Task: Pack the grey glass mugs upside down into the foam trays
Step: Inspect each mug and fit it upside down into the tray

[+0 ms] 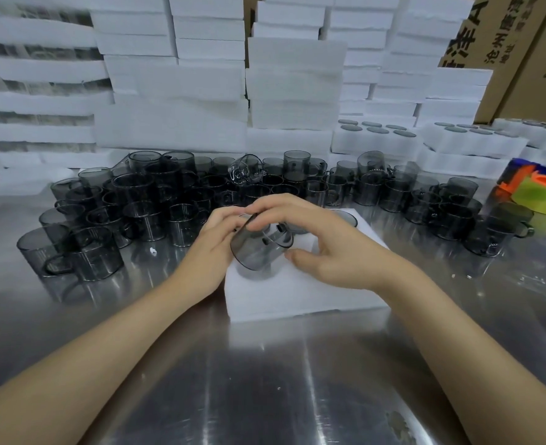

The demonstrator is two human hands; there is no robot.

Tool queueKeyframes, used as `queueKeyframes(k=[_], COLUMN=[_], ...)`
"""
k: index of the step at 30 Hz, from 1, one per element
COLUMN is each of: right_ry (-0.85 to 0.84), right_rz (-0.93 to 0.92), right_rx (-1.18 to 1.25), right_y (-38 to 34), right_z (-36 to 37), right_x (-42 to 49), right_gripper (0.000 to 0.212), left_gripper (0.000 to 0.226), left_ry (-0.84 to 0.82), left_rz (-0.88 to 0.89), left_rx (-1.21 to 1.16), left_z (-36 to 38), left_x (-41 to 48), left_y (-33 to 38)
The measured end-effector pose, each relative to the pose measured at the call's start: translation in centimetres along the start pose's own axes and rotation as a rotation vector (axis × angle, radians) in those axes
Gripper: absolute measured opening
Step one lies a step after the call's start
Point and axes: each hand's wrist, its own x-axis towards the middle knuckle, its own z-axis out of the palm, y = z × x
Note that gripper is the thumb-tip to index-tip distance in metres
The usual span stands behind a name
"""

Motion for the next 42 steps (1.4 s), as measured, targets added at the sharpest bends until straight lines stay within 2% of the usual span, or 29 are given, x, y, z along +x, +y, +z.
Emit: queueKeyframes(k=[3, 7, 10, 14, 17, 26, 28, 30, 32, 35, 38, 42], right_ry=[0.05, 0.122, 0.062, -0.011, -0.031, -0.15, -0.147, -0.096, -0.042, 0.019, 0.055, 0.032], right_rz=[-0.014, 0.0, -0.001, 0.006, 0.041, 0.086, 0.131, 0.221, 0.254, 0.268, 0.279, 0.317], right_rx=[0.011, 0.005, 0.0, -0.012, 0.012, -0.176, -0.074, 0.167, 0.308, 0.382, 0.414, 0.409], right_y=[-0.3, -0.3, -0.4, -0.5, -0.7, -1.1, -0.8, -0.2, 0.5, 0.9, 1.1, 0.9], right_z=[0.5, 0.7, 0.7, 0.7, 0.5, 1.2, 1.0, 0.5, 0.1, 0.2, 0.1, 0.5], right_x=[0.2, 0.1, 0.0, 0.2, 0.3, 1.3, 1.2, 0.8, 0.2, -0.2, -0.1, -0.1], right_gripper=[0.04, 0.038, 0.041, 0.04, 0.04, 0.04, 0.034, 0.028, 0.026, 0.023, 0.013, 0.008], left_gripper=[0.023, 0.025, 0.027, 0.033, 0.023, 0.029, 0.027, 0.031, 0.033, 0.023, 0.06, 0.043], left_ry=[0.001, -0.017, -0.023, -0.017, 0.006, -0.067, -0.078, -0.074, -0.102, -0.151, -0.126, -0.258], left_rz=[0.01, -0.015, -0.022, -0.046, -0.088, -0.142, -0.141, -0.137, -0.117, -0.129, -0.191, -0.177], left_rx=[0.017, 0.023, 0.011, -0.13, -0.176, -0.208, -0.203, -0.216, -0.137, -0.163, -0.317, -0.339], left_z=[0.1, 0.1, 0.0, 0.3, 0.5, 0.4, 0.3, 0.1, -0.1, -0.1, -0.6, -1.5], left_x=[0.0, -0.1, -0.2, -0.3, -0.1, -0.2, -0.2, -0.4, -0.3, -0.4, -0.4, -0.1], left_y=[0.4, 0.0, 0.1, 0.9, 0.7, 1.3, 1.1, 1.2, 1.1, 1.5, 1.9, 1.4])
